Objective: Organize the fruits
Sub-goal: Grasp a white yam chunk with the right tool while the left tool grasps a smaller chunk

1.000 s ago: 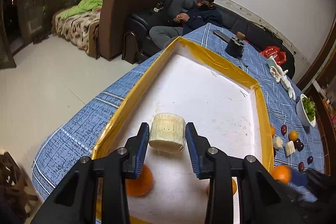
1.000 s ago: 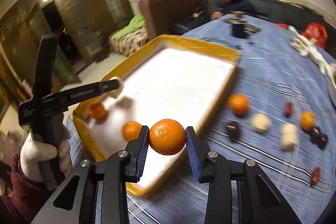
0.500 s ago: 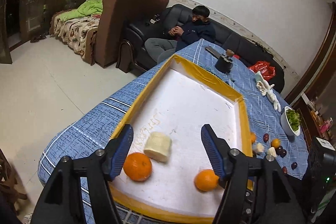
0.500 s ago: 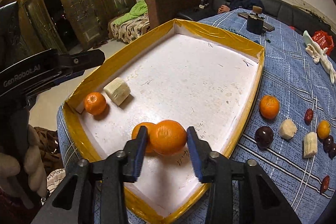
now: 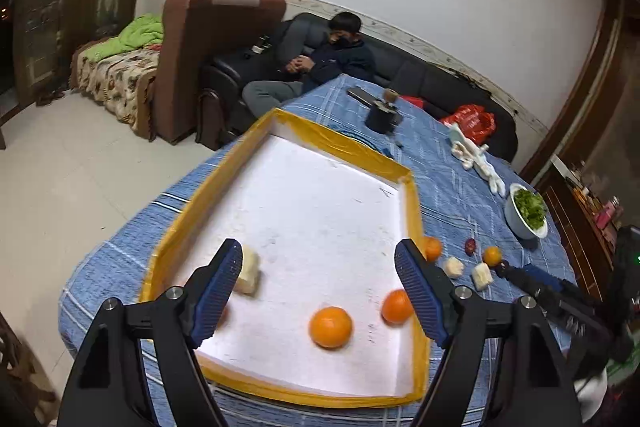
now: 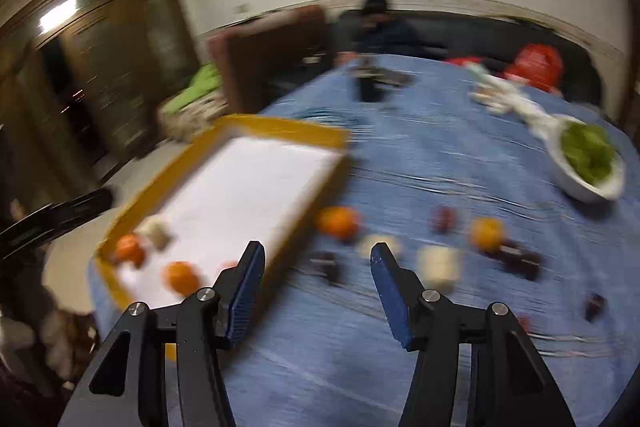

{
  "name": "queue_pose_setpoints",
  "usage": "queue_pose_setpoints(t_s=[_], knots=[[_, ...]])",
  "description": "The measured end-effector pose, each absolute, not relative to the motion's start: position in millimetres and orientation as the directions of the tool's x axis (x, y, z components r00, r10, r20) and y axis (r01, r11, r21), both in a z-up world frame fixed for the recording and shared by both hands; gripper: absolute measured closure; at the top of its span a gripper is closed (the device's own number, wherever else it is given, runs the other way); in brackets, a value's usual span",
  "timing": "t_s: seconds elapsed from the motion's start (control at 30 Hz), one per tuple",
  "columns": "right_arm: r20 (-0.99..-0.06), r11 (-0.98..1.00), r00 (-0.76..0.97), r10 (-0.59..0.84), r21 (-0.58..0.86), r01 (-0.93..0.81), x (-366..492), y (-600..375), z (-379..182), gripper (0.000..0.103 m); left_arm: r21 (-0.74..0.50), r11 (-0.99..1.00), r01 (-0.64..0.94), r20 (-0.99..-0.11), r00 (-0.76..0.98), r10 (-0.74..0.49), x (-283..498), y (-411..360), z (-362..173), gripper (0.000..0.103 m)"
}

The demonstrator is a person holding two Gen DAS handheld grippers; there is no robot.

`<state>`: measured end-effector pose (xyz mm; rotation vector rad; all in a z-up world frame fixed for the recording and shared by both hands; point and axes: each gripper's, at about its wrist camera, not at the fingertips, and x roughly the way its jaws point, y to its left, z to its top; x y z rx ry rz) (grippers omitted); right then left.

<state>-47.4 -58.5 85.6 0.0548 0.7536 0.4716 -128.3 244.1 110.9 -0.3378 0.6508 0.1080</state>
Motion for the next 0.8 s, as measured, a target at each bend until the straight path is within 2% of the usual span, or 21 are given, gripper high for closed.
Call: queue_pose_setpoints(t_s=[0.17,0.53,0.63,0.73,0.8], knots=[[-0.696,0.927,0.614,0.373,0.256,-0.273,-29,-106,59,0.043,-0.258,0.956,-0.136,-0.641,0.765,-0.064,-115,216,99,0.025],[-0.735,0.93,0.582,0.349,0.197,-0.309,6,-73,27,0.043,-0.192,0.981,-0.016,-0.66,0.743,-0.117,-105,168,97,0.025],[-0.743,0.926,0.567,0.355,0.197,-0.321,13,-66,17,0.053,-0.175,0.985,0.008,-0.669,0.733,-0.125,-100,157,95,0.025],[-0.74,0.93,0.577,0.347,0.191,-0.314,14,-69,15,0.071,-0.16,0.986,0.046,-0.674,0.725,-0.144,-92,141,95,0.025],[-0.734,0.919,0.561,0.383,0.244,-0.309,12,-79,16,0.071,-0.151,0.985,0.081,-0.675,0.72,-0.162,-85,128,93,0.025]])
